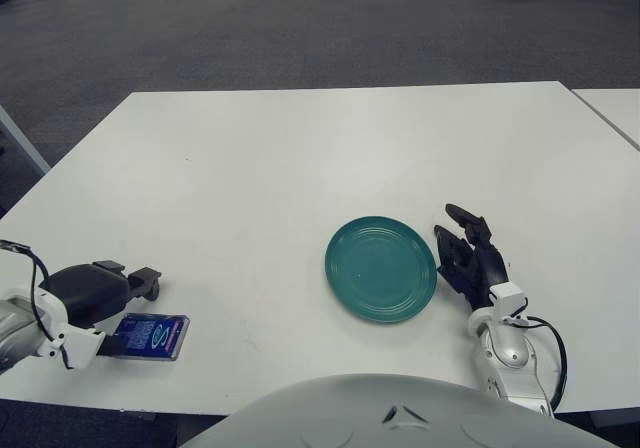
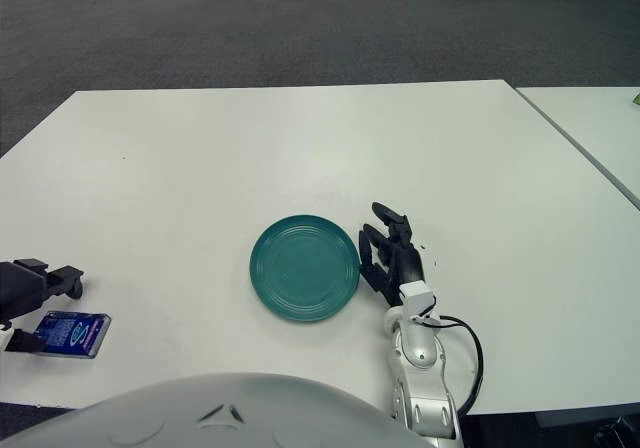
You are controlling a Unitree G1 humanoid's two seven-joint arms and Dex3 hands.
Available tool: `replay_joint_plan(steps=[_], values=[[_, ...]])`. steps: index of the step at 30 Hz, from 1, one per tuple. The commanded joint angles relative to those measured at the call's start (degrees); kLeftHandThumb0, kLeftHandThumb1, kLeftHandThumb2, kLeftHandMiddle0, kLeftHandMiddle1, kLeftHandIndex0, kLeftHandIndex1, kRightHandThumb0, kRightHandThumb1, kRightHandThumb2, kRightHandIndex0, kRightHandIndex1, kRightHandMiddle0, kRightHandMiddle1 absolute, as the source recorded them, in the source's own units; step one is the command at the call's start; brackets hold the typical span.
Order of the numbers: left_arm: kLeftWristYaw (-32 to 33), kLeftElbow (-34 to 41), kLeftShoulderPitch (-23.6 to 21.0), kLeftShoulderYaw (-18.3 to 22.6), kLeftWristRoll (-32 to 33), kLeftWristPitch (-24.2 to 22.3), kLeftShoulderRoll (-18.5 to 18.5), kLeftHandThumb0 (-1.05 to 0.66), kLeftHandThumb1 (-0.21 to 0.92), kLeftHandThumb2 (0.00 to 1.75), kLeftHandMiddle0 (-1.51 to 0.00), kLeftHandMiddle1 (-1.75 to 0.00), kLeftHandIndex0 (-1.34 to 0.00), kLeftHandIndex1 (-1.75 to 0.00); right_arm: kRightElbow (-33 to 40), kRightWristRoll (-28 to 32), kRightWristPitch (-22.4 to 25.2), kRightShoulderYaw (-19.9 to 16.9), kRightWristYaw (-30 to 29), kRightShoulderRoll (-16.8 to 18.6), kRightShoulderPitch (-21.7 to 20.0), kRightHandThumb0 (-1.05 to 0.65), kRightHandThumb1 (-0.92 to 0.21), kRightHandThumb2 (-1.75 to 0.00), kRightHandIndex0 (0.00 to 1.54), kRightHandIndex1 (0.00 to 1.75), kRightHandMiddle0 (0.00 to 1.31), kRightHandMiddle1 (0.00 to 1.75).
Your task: Put the gum into the plate.
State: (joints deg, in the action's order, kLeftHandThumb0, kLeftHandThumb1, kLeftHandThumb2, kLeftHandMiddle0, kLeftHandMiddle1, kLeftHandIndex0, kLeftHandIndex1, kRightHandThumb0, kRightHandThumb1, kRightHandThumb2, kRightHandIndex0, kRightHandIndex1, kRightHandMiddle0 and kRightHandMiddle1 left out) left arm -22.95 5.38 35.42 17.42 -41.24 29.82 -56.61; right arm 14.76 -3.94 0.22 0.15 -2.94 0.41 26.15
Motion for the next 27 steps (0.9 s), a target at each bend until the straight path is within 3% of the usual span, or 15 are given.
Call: replay_joint_plan(steps=[1,6,27], values=[[5.0,-1.7,-1.5,0.1,-1.5,0.3,0.9,-0.04,0.26,1.31,-0.74,-1.5,-0.47,-1.74,-2.3,0.0,2.9,-1.5,-0.3,-0.7,2.0,-0.7,-0.92,-0.63,0.3,0.3,0.0,0.71],[9.1,-2.8,-2.5,-0.5,-2.4,1.1,1.2,-0.01,0.15,1.44,-0.8,-1.54,-0.52,-1.74,-2.3,0.0,2.7,-1.8,-0.2,-0.8,1.9,-0.71,-0.92,-0.63,0.29,0.29,0.0,0.71],[18.7,0.7,-1.5,1.2,-1.8,2.9,5.5,0.0,0.0,1.64,-0.89,-1.61,-0.63,-1.75,-2.3,-0.3,2.9,-2.4,-0.2,-0.9,1.7,-0.73,-0.92,-0.63,0.29,0.3,0.0,0.73]])
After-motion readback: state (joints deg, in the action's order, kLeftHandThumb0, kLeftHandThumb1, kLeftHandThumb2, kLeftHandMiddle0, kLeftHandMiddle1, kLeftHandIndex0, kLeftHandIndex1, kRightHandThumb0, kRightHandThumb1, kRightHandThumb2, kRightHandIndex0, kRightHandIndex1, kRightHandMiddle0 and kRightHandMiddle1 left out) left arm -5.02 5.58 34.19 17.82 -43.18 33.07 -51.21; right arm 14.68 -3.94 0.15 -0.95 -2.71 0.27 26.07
